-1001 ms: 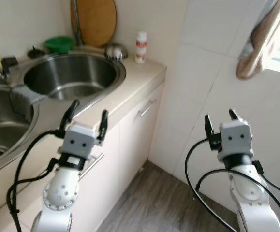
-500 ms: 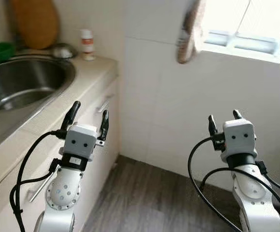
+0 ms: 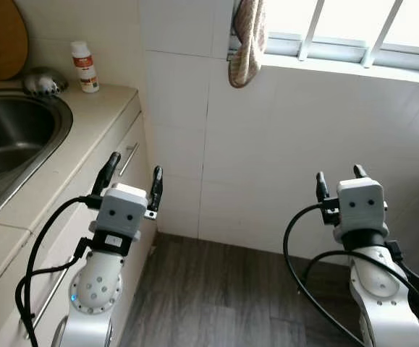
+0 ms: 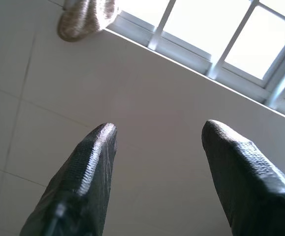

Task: Kitchen organization

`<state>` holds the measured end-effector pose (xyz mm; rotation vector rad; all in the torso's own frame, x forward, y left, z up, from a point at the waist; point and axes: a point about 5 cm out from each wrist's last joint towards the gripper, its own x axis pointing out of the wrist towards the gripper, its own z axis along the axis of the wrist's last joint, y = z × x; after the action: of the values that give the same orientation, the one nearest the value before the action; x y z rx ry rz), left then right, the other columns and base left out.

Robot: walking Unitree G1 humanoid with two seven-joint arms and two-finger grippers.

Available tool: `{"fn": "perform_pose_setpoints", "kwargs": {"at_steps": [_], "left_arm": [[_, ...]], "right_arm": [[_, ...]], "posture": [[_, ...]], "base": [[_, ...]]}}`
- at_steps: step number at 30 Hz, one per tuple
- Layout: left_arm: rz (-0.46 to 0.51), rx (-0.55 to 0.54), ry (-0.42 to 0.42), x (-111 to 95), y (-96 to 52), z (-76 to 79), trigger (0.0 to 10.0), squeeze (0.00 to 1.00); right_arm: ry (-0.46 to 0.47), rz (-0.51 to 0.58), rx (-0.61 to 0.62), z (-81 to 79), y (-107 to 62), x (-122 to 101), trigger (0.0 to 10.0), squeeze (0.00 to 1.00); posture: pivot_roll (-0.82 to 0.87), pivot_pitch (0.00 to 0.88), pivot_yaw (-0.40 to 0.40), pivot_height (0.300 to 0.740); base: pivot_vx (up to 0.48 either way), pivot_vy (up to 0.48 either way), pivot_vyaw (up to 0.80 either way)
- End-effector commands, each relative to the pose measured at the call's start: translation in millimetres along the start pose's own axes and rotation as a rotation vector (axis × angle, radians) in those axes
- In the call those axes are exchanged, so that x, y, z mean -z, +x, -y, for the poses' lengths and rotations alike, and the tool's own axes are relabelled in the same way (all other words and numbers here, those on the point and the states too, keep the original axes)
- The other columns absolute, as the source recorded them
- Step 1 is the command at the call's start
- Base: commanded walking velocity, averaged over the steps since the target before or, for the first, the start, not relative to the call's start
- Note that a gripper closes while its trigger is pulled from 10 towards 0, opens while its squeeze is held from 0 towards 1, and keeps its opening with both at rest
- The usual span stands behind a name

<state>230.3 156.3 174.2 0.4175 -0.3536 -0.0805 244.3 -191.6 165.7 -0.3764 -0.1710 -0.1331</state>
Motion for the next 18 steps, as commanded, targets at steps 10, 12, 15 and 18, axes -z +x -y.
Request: {"fn": "perform_pose_setpoints", "kwargs": {"at_steps": [10,12,15,18], "left_arm": [[-0.028,0.023,0.010,4.5,-0.8,1.9,10.0,0.00],[-0.028,0.025,0.009,4.5,-0.7,1.9,10.0,0.00],[-0.029,0.025,0.007,4.3,-0.4,1.9,10.0,0.00],[-0.029,0.024,0.006,4.5,-0.2,1.7,10.0,0.00]], "right_arm": [[-0.027,-0.026,0.032,3.4,1.5,3.5,10.0,0.00],[-0.038,-0.018,0.041,4.8,1.6,2.9,10.0,0.00],[-0.075,-0.020,0.052,6.8,1.7,3.9,10.0,0.00],[-0.073,-0.024,0.053,6.8,2.1,4.7,10.0,0.00]], "posture": [[0.06,0.000,-0.063,0.740],[0.06,0.000,-0.063,0.740],[0.06,0.000,-0.063,0.740],[0.06,0.000,-0.064,0.740]], "base": [[0.000,-0.180,-0.48],[0.000,-0.424,-0.40],[0.000,-0.480,0.00],[0.000,-0.480,0.00]]}}
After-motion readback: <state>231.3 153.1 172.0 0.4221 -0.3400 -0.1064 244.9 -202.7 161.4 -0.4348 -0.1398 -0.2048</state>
